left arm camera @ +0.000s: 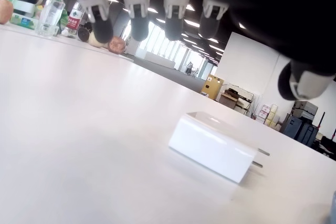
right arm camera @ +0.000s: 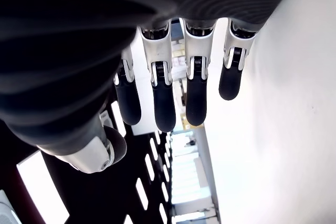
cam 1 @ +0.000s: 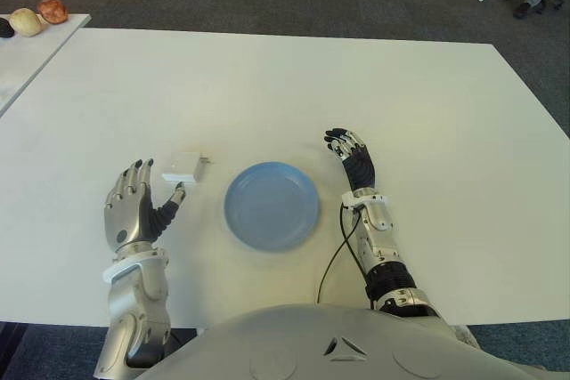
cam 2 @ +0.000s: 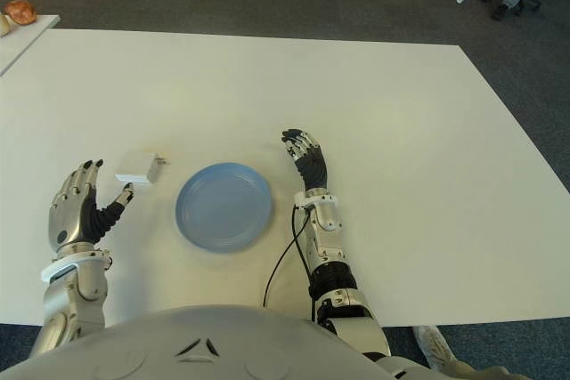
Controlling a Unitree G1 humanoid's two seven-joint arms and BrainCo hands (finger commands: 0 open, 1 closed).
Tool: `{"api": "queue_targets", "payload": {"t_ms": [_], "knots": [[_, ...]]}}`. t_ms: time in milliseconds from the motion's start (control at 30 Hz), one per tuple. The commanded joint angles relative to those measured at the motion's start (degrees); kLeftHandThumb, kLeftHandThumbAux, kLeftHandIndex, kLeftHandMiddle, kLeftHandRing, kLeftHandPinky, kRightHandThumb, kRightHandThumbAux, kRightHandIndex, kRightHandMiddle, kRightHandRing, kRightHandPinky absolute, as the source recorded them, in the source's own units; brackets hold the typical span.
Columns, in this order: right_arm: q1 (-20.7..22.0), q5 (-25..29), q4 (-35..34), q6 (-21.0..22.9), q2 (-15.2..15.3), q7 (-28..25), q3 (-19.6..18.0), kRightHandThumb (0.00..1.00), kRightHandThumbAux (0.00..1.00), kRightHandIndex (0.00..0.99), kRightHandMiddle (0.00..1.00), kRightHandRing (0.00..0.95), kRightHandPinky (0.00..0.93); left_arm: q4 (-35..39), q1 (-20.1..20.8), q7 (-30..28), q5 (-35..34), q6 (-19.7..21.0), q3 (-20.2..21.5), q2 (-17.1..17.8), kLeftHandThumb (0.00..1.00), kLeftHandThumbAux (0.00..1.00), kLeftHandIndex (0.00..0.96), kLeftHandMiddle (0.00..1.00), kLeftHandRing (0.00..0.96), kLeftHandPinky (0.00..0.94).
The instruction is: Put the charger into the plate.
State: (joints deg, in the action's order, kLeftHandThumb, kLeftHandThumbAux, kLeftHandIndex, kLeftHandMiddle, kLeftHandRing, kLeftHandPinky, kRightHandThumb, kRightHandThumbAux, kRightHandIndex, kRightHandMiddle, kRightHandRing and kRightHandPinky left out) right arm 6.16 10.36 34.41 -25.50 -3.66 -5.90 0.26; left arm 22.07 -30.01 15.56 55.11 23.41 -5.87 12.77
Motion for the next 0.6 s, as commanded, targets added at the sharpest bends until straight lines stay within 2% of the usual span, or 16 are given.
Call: {"api": "queue_targets", "payload": {"t_ms": [33,167,333,600], "knots": [[-4.6,0.0,3.0,3.6,-4.6,1.0,0.4,0.0,0.69,0.3,0.331,0.275,0.214,-2.6,3.6,-2.0,3.7,3.1,-3.7,-2.3,0.145,0.28,0.0,0.0,0.0,0.034],[-4.7,-0.2,2.7,3.8,-4.7,1.5,0.7,0.0,0.689,0.305,0.335,0.277,0.217,-4.1,6.3,-3.2,5.6,5.3,-5.7,-3.4,0.131,0.279,0.0,0.0,0.0,0.018],[-4.9,-0.2,2.4,3.9,-4.8,1.9,1.1,0.0,0.694,0.313,0.342,0.285,0.227,-5.1,7.9,-4.5,6.1,7.0,-7.1,-4.3,0.12,0.282,0.0,0.0,0.0,0.022],[-5.4,-0.3,1.3,4.2,-4.9,2.6,1.7,0.0,0.704,0.325,0.355,0.294,0.218,-8.0,10.2,-4.2,4.9,7.3,-8.7,-5.4,0.111,0.272,0.0,0.0,0.0,0.019]]}}
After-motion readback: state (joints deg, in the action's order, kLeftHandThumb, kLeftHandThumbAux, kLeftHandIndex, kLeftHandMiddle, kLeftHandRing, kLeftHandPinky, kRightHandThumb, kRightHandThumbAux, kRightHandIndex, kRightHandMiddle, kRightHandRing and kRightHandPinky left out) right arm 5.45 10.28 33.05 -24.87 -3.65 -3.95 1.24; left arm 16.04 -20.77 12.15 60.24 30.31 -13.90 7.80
